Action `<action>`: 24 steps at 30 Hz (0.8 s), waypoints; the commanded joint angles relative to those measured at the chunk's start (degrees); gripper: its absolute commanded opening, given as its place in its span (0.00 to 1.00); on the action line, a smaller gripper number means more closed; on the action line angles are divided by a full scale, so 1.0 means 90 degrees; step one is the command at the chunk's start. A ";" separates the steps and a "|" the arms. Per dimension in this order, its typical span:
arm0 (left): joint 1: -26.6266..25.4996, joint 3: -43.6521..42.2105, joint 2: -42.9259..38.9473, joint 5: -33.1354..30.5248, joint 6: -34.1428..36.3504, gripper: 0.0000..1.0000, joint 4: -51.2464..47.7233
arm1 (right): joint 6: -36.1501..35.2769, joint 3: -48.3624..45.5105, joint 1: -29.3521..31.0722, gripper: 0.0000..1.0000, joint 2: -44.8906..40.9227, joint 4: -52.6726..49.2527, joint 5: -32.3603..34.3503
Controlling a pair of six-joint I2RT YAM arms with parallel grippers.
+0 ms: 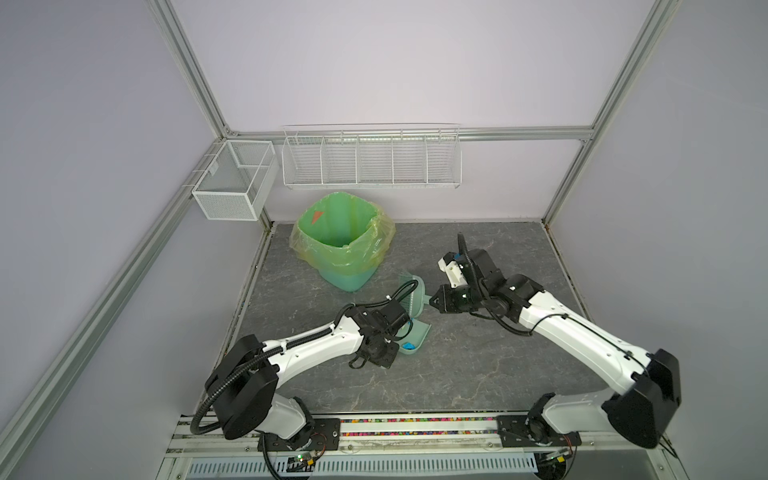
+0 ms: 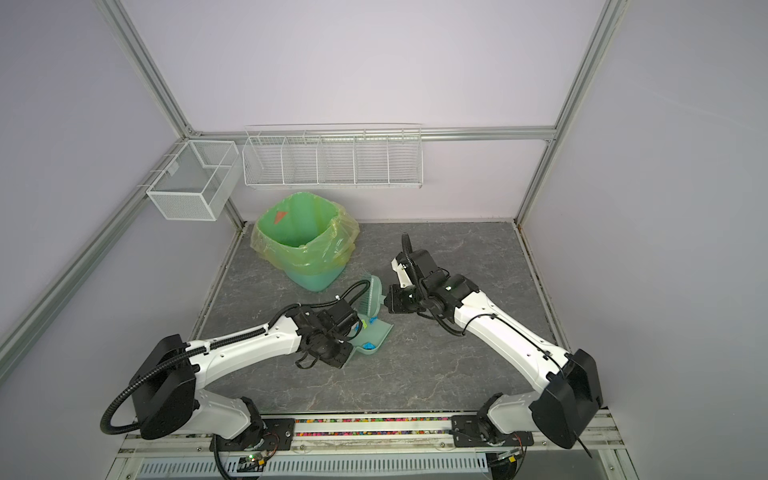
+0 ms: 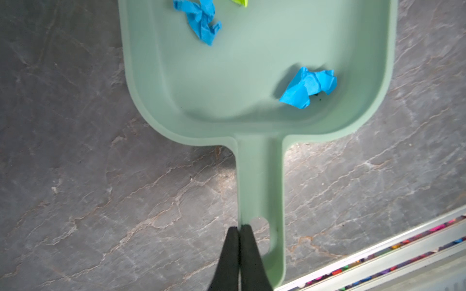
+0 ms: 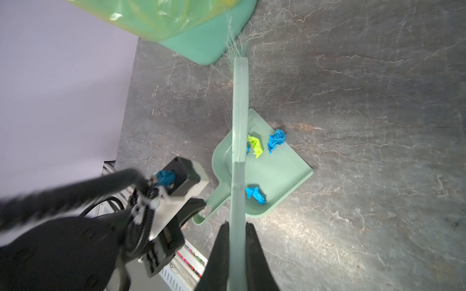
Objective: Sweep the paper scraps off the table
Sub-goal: 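Sweep the blue and lime-green scraps into the dustpan with the right brush, then brush the last scraps at the dustpan lip with the right gripper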
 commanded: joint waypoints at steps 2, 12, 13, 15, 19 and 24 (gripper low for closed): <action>0.0043 0.0189 0.0067 -0.0092 0.0091 0.00 -0.0016 | 0.0148 0.0029 0.0017 0.07 -0.0376 -0.0167 0.0627; 0.0062 0.0157 0.0065 -0.0175 0.0105 0.00 -0.0010 | -0.0550 0.0819 -0.0244 0.07 0.0858 -0.0272 0.1404; 0.0062 0.0177 0.0084 -0.0181 0.0110 0.00 -0.0011 | -0.0559 0.0802 -0.0238 0.07 0.0989 -0.0196 0.1376; 0.0062 0.0206 0.0087 -0.0177 0.0101 0.00 0.0020 | -0.0592 0.0774 -0.0239 0.07 0.1200 -0.0089 0.1298; 0.0062 0.0238 0.0117 -0.0182 0.0134 0.00 0.0044 | -0.0727 0.0806 -0.0149 0.07 0.1500 -0.0104 0.1092; 0.0072 0.0257 0.0238 -0.0198 0.0189 0.00 0.0082 | -0.0681 0.0759 0.0213 0.07 0.1488 -0.0321 0.1008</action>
